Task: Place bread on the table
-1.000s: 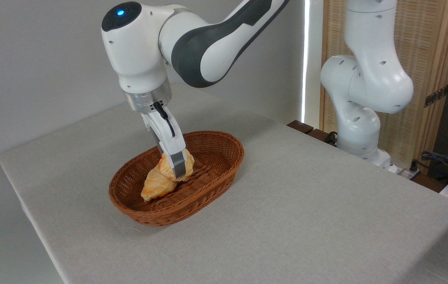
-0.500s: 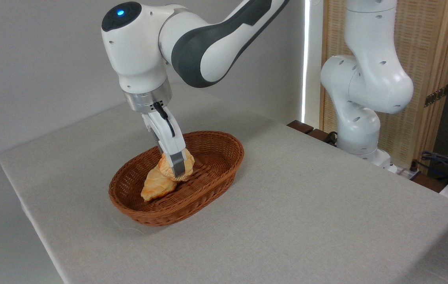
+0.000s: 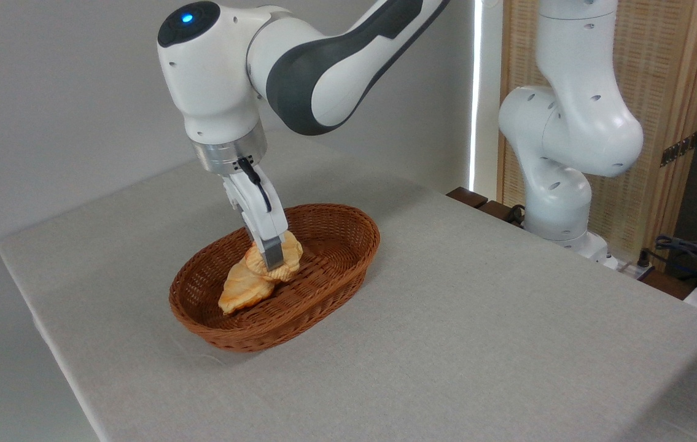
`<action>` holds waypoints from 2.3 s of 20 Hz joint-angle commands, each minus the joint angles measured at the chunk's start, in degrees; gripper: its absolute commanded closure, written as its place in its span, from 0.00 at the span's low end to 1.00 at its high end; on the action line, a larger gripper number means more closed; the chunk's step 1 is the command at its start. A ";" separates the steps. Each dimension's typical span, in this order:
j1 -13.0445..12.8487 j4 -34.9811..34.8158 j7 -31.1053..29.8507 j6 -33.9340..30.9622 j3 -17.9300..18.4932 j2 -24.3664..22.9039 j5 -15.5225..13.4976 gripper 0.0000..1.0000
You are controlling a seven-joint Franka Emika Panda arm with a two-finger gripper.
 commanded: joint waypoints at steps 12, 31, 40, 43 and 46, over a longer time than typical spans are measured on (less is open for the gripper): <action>0.53 3.00 2.01 -1.24 8.24 -4.00 5.46 0.56; 0.53 2.65 5.71 -3.17 14.22 2.15 15.15 0.00; 0.44 2.74 5.79 -2.38 13.78 2.33 15.15 0.00; 0.27 2.74 5.79 -2.38 13.69 2.24 15.06 0.00; 0.00 2.65 5.71 -2.74 13.60 2.24 15.06 0.00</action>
